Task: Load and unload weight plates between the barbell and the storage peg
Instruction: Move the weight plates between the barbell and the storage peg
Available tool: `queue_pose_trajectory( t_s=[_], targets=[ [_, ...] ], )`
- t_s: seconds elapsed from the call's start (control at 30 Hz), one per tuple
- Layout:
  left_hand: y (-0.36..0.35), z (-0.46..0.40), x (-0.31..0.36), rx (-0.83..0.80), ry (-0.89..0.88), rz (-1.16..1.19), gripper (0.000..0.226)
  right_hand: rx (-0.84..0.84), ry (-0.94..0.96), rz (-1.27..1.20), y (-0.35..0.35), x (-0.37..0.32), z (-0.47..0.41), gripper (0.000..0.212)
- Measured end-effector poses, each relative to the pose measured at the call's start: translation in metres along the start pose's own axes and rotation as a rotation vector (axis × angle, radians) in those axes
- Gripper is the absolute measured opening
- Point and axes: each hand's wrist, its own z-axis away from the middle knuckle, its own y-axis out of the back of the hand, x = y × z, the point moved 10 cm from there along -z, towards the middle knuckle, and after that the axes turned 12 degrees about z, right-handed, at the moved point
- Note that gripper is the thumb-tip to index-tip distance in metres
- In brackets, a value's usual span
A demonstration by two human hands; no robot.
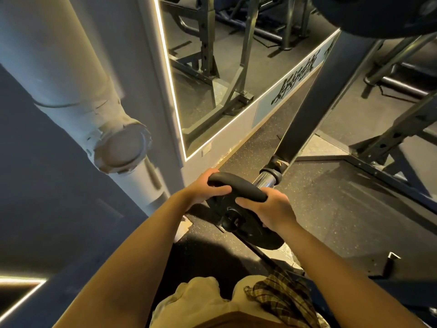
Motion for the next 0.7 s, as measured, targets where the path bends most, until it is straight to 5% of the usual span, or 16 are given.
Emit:
queue_pose_trajectory(
  t_s=[0.17, 0.37, 0.53, 0.7],
  targets=[
    [0.003, -0.001, -0.036, 0.151, 0.203, 0.52, 0.075, -0.003, -0.014, 0.172, 0.004, -0.017, -0.011, 0.043],
    [0.002, 0.0, -0.026, 0.445, 0.134, 0.628, 0.084, 0.199, 0.097, 0.166, 0.017, -0.022, 0.002, 0.044],
    [-0.004, 0.001, -0.007, 0.386, 0.004, 0.451, 0.044, 0.203, 0.151, -0.047, 0.01, 0.006, 0.015, 0.036],
    [-0.026, 0.015, 0.037, 0.329, -0.214, -0.05, 0.051, -0.022, -0.05, -0.438, -0.019, 0.054, 0.031, 0.045]
  ],
)
